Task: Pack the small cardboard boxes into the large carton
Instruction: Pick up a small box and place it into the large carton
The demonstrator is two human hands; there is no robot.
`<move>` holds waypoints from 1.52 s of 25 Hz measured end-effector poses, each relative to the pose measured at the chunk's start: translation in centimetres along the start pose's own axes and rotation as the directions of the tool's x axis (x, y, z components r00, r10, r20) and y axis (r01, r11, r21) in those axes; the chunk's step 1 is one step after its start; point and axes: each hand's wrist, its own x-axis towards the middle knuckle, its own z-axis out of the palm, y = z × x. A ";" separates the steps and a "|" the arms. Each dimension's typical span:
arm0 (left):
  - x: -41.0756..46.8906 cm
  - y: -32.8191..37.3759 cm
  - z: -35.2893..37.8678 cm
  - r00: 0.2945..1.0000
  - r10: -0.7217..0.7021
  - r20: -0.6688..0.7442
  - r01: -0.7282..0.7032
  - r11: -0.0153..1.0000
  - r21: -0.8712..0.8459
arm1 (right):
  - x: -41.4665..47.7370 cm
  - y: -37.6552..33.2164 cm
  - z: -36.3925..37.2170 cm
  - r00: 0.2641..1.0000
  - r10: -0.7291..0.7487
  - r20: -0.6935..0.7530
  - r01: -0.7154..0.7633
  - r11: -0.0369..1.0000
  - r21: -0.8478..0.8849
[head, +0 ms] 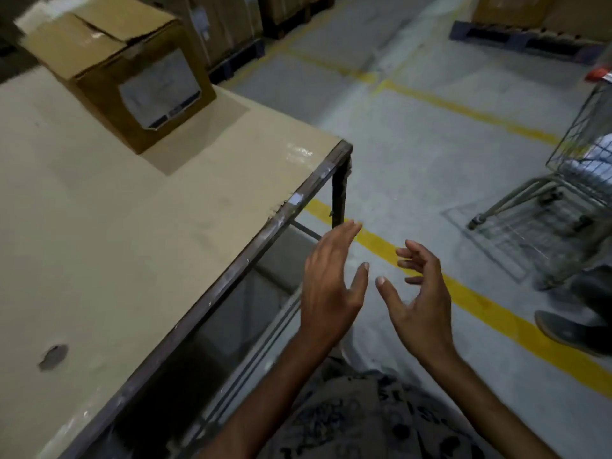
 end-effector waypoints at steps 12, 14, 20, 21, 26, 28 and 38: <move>28.9 -5.3 8.6 0.986 0.152 -0.069 -0.111 0.904 0.412 | 30.9 2.8 2.2 0.936 -0.351 0.030 0.334 0.856 -0.396; 32.0 -6.4 10.5 0.987 0.126 -0.104 -0.059 0.868 0.494 | 35.9 4.4 2.2 0.920 -0.375 0.117 0.387 0.816 -0.429; 44.4 -8.1 15.7 0.917 -0.071 -0.393 0.298 0.779 0.552 | 54.3 6.8 1.8 0.772 -0.473 0.424 0.628 0.672 -0.392; 46.4 -7.9 16.1 0.896 -0.076 -0.438 0.341 0.750 0.567 | 57.2 6.5 1.9 0.735 -0.507 0.450 0.669 0.649 -0.362; 52.2 -9.7 14.8 0.794 -0.150 -0.589 0.541 0.617 0.572 | 67.1 4.1 6.8 0.544 -0.640 0.543 0.823 0.534 -0.195; 53.9 -10.8 13.9 0.751 -0.175 -0.636 0.595 0.597 0.538 | 69.5 3.1 9.8 0.496 -0.675 0.546 0.843 0.525 -0.117; 60.7 -19.1 8.3 0.556 -0.209 -0.805 0.742 0.560 0.367 | 75.9 -0.6 25.2 0.431 -0.657 0.619 0.716 0.666 0.208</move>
